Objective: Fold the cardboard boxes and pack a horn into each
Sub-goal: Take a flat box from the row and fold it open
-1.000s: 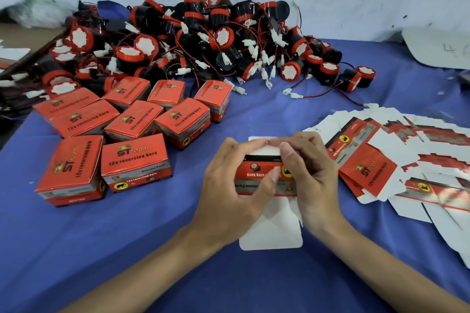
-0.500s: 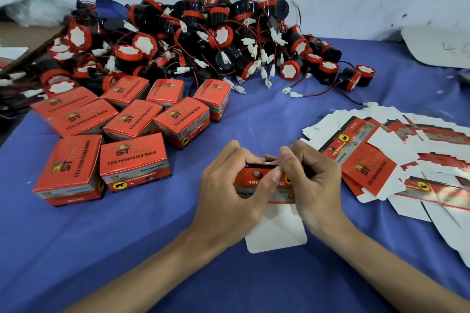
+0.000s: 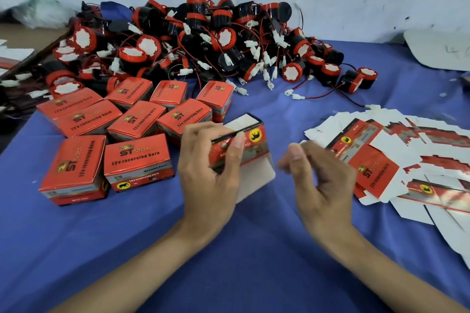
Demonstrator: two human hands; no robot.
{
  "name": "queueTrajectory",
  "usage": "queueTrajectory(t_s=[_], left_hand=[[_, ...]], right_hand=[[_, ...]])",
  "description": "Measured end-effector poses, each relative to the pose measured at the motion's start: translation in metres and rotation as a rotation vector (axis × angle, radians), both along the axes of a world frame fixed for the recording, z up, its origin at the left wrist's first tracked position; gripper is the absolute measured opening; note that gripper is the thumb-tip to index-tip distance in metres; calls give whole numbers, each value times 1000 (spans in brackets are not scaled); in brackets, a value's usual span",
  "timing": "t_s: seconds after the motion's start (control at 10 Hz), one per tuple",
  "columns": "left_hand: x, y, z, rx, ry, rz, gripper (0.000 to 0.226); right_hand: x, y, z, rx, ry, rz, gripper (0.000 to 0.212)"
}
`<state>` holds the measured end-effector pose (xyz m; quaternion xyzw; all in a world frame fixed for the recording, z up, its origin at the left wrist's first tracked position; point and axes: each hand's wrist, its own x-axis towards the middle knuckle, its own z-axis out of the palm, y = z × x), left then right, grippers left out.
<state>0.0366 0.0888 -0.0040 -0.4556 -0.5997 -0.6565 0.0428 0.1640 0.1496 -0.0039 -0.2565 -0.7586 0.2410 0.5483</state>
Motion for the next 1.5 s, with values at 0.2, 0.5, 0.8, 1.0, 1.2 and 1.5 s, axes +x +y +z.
queueTrajectory(t_s=[0.2,0.5,0.8,1.0,1.2,1.5], left_hand=[[12,-2,-11,-28,172,-188,27],[15,-1,-11,-62,305,-260,30],[10,0,-13,29,629,-37,22],[15,-1,-16,-81,638,-33,32],[14,-1,-16,-264,536,-192,57],[-24,9,5,-206,97,-370,82]], right_hand=[[-11,-14,6,-984,226,477,27],[-4,-7,12,-1271,433,743,41],[-6,-7,8,-1177,436,689,27],[-1,4,8,-1269,362,682,32],[2,5,14,-1278,419,817,29],[-1,24,28,643,-1131,162,53]])
